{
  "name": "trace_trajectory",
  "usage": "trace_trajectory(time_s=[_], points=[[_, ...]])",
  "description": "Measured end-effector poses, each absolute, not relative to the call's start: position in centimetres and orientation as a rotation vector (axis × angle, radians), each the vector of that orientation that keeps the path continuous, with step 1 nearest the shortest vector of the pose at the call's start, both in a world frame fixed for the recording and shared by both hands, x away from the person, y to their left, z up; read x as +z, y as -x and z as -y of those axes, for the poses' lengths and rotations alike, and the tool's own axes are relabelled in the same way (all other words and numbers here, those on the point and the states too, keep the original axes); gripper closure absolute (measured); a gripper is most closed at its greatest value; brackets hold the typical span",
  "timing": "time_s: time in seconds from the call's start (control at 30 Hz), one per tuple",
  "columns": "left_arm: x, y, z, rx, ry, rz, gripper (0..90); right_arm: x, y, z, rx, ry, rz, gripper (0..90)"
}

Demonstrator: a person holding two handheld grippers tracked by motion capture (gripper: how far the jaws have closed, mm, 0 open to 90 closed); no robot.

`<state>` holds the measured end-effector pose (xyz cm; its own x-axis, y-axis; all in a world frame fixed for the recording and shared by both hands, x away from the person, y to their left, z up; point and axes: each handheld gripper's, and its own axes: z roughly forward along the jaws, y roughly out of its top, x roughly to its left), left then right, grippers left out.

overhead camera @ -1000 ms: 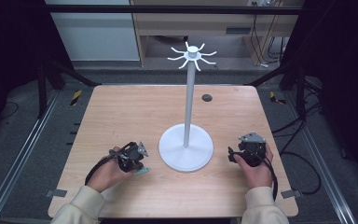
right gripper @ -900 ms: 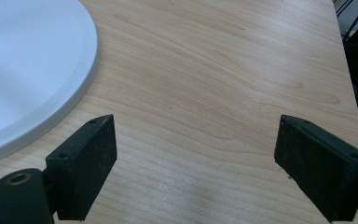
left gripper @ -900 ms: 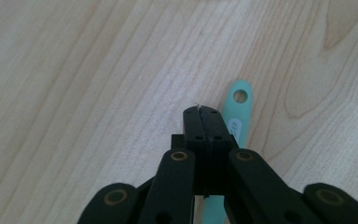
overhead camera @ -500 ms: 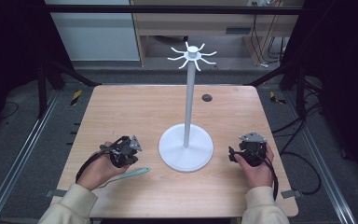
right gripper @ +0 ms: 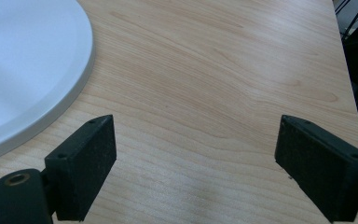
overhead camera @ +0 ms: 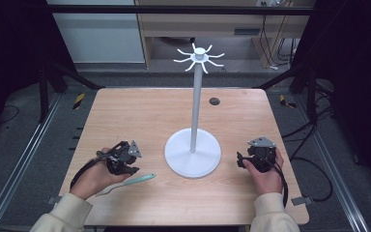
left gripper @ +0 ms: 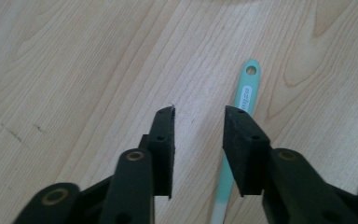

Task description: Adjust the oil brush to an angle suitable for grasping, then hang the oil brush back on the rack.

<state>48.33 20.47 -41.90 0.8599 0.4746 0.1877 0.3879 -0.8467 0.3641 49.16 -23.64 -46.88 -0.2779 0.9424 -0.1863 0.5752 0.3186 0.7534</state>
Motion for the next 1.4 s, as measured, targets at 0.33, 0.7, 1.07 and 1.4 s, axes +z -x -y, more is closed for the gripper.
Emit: trace_trajectory(time_s=[0.33,0.7,1.07,1.4], points=[[-41.1,-47.7,-21.5,0.367,-2.714,-0.644,57.1,-46.9,-49.1,23.6,0.748,-1.333,-1.961,13.0],[-41.1,-47.1,-23.0,0.339,-2.785,-0.578,48.6,-46.9,-49.1,23.7,0.745,-1.341,-1.957,12.9],[-41.9,-46.6,-22.6,0.294,-2.869,-0.491,48.4,-46.9,-49.1,23.8,0.744,-1.328,-1.959,12.9],[-43.1,-46.6,-22.5,0.246,-2.928,-0.448,54.9,-46.9,-49.1,23.7,0.745,-1.338,-1.956,12.8]])
